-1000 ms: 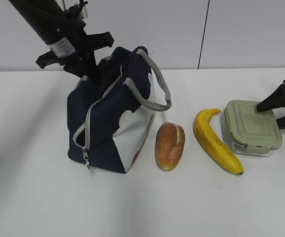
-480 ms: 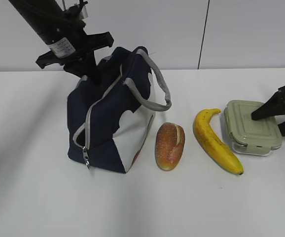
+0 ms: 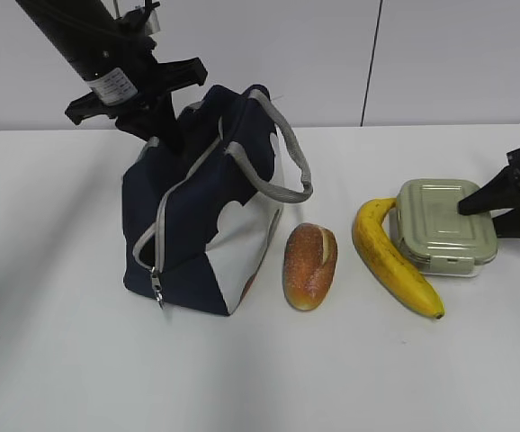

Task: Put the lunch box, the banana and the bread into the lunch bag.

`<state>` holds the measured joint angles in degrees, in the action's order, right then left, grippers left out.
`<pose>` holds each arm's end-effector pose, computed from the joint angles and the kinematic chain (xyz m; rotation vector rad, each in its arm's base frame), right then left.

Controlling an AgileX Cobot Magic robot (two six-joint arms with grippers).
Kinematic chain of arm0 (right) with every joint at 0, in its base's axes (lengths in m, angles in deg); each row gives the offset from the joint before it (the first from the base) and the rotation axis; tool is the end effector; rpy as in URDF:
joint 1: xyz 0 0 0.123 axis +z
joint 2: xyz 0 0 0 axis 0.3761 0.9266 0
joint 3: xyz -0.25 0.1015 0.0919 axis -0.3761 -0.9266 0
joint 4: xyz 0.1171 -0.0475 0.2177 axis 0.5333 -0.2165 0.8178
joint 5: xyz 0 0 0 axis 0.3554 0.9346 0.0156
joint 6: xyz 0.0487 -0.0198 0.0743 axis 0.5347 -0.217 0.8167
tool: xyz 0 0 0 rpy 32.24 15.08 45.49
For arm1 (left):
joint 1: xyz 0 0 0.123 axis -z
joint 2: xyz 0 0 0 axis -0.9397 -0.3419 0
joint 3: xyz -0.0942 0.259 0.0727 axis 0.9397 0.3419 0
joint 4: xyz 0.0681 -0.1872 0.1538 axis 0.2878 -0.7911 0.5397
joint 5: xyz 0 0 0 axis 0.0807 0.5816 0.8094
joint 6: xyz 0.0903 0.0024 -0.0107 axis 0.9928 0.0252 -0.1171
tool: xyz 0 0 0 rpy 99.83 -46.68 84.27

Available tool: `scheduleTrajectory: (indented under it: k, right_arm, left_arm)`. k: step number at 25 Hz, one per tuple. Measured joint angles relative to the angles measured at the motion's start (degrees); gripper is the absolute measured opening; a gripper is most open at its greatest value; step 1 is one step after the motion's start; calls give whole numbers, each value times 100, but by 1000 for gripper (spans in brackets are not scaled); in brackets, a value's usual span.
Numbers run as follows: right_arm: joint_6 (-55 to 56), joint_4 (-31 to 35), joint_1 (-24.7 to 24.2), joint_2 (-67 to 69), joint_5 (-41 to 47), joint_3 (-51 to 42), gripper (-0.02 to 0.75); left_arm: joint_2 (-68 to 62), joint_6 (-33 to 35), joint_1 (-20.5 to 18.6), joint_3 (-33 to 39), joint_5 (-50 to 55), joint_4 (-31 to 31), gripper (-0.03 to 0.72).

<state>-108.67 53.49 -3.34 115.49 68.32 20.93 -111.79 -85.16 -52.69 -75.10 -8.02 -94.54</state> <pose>0.3917 -0.1094 0.1250 0.1963 2.6392 1.1768 0.4172 -0.1614 0.2740 0.2603 2.8685 -0.5748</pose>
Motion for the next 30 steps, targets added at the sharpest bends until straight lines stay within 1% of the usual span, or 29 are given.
scheduleTrajectory:
  k: [4, 6, 11, 15, 18, 20, 25, 28, 30]
  right_arm:
    - [143, 180, 0, 0, -75, 0, 383]
    - [184, 384, 0, 0, -167, -11, 383]
    - [248, 1539, 0, -13, -264, -19, 382]
    - [251, 2090, 76, -265, -309, -34, 382]
    - [264, 2351, 326, -566, -343, 46, 382]
    - [328, 2450, 645, -766, -343, 199, 382]
    - [704, 2527, 1443, -1158, -232, 670, 382]
    - [853, 2536, 1846, -1234, -131, 886, 382]
    - [937, 2520, 2057, -1234, -120, 932, 382]
  left_arm:
    - [0, 0, 0, 0, 0, 0, -3]
    - [0, 0, 0, 0, 0, 0, -3]
    - [0, 3, 0, 0, 0, -17, -3]
    - [0, 3, 0, 0, 5, -81, -3]
    - [0, 3, 0, 0, 5, -464, -3]
    - [0, 23, 0, 0, 5, -823, -3]
    - [0, 204, 0, 0, 10, -1668, -3]
    - [0, 308, 0, 0, 10, -2048, -3]
    - [0, 347, 0, 0, 10, -2199, -3]
